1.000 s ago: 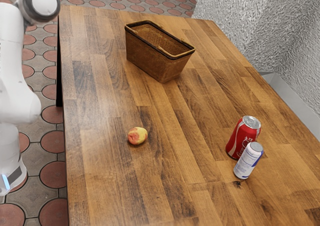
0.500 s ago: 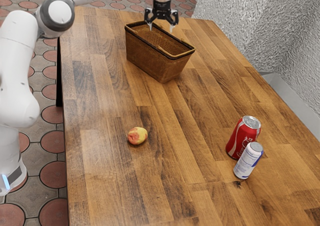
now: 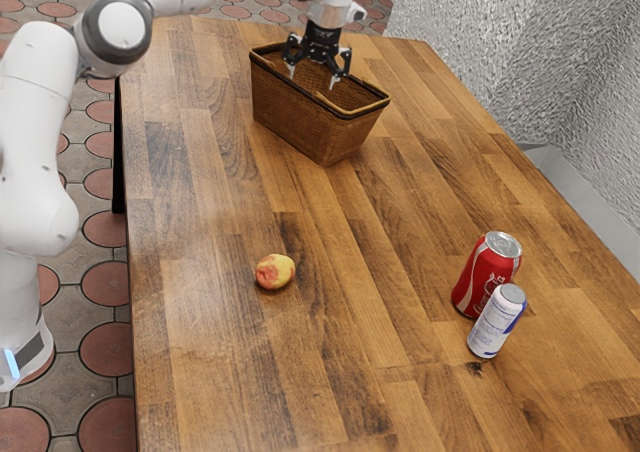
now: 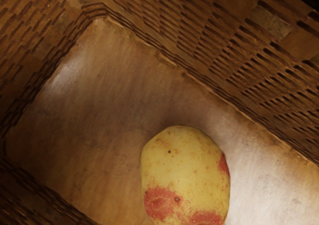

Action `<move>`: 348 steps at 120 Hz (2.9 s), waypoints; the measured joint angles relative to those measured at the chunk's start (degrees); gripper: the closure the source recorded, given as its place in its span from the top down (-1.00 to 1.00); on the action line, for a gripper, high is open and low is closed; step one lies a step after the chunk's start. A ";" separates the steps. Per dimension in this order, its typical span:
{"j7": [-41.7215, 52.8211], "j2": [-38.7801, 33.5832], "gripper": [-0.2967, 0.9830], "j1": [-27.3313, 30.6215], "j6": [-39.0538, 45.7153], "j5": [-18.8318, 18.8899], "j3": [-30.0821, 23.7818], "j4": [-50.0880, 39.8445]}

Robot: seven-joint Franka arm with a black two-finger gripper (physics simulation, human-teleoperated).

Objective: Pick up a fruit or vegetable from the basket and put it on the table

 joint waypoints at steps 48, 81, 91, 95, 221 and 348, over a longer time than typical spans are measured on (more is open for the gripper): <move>-2.07 -5.72 0.54 -4.13 3.08 3.10 1.51 -0.05; -3.05 -5.98 0.54 -2.38 2.54 2.05 1.51 -2.50; -3.31 -5.98 0.54 -1.57 1.97 1.74 1.53 -3.09; -3.41 -6.00 0.54 -1.47 1.84 1.69 1.52 -3.17; -11.66 -7.78 0.32 -5.82 8.24 1.96 4.94 -3.34; -2.84 16.85 -0.27 7.95 2.03 -4.84 -17.11 -4.66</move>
